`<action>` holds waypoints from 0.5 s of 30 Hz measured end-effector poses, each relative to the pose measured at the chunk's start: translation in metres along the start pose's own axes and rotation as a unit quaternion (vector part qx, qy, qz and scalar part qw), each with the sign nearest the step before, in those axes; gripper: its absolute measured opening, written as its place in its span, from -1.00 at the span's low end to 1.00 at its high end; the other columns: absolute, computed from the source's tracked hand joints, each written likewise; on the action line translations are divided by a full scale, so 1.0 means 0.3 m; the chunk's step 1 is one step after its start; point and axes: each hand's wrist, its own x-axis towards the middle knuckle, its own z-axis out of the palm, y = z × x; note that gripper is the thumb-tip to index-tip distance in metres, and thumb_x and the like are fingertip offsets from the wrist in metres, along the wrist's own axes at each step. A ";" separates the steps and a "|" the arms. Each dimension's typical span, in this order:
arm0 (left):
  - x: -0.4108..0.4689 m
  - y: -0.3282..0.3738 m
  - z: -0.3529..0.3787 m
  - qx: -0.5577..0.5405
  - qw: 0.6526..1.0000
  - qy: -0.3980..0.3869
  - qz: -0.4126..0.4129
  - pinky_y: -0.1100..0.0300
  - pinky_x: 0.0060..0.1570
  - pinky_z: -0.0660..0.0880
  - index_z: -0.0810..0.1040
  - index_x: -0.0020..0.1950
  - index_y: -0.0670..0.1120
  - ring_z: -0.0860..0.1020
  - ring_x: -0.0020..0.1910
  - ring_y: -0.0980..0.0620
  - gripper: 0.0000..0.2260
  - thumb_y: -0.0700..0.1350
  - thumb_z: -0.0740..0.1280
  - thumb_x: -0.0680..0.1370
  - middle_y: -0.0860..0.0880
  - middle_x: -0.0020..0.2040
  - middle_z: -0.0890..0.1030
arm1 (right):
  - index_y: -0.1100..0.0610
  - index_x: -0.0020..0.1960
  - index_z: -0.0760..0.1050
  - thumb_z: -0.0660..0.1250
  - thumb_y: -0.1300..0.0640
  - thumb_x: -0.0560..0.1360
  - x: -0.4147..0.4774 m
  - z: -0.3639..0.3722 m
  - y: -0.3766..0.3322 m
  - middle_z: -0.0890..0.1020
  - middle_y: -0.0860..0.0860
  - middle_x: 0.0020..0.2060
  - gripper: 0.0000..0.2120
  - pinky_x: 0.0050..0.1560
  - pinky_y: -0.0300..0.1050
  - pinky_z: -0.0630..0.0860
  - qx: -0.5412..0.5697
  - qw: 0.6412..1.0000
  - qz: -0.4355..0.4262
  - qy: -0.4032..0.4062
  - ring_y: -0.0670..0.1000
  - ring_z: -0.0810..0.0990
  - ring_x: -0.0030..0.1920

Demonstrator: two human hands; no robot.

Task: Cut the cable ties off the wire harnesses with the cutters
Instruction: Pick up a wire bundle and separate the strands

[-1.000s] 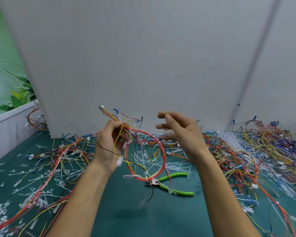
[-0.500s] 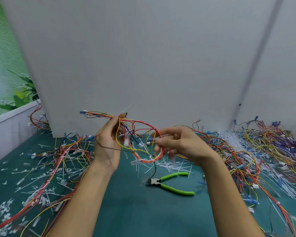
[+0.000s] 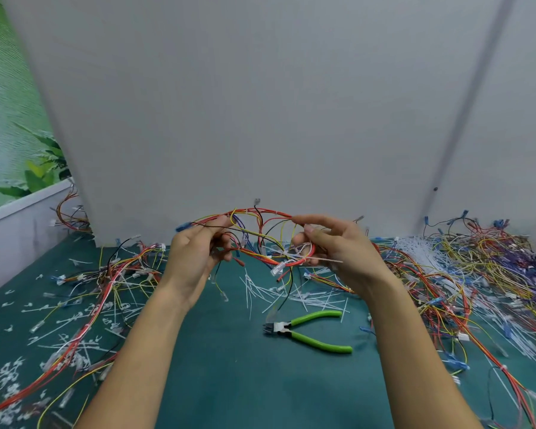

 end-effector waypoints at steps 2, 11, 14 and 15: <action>0.001 0.012 -0.011 0.015 1.000 -0.003 0.008 0.20 -0.36 0.53 0.74 -0.03 -0.21 0.54 -0.29 0.02 -0.81 -0.22 0.32 0.61 -0.09 -0.31 0.59 | 0.09 0.14 0.69 0.24 0.25 0.69 0.004 0.004 0.013 0.71 0.12 -0.13 -0.75 -0.35 -0.22 0.54 -0.023 0.999 -0.005 0.024 0.00 0.61 -0.34; -0.012 0.081 -0.049 0.038 0.997 -0.003 0.071 0.14 -0.27 0.62 0.71 -0.07 -0.27 0.64 -0.20 -0.04 -0.70 -0.10 0.28 0.65 -0.23 -0.17 0.68 | 0.12 0.17 0.65 0.25 0.25 0.68 0.006 0.015 0.012 0.75 0.10 -0.11 -0.79 -0.40 -0.22 0.55 -0.052 0.996 0.041 0.055 0.06 0.70 -0.29; -0.016 0.101 -0.056 0.023 0.995 0.019 0.092 0.14 -0.25 0.62 0.66 -0.03 -0.30 0.64 -0.18 -0.05 -0.64 -0.06 0.22 0.68 -0.20 -0.16 0.69 | 0.14 0.17 0.66 0.27 0.16 0.69 0.000 0.029 0.009 0.75 0.13 -0.06 -0.80 -0.39 -0.21 0.55 -0.048 0.996 0.069 0.031 0.10 0.73 -0.24; -0.018 0.107 -0.060 0.023 0.994 0.026 0.100 0.13 -0.23 0.61 0.66 -0.03 -0.29 0.65 -0.17 -0.05 -0.65 -0.05 0.22 0.68 -0.20 -0.16 0.69 | 0.14 0.18 0.66 0.28 0.13 0.69 -0.001 0.037 0.011 0.75 0.11 -0.05 -0.80 -0.38 -0.21 0.55 -0.053 0.995 0.079 0.025 0.12 0.74 -0.21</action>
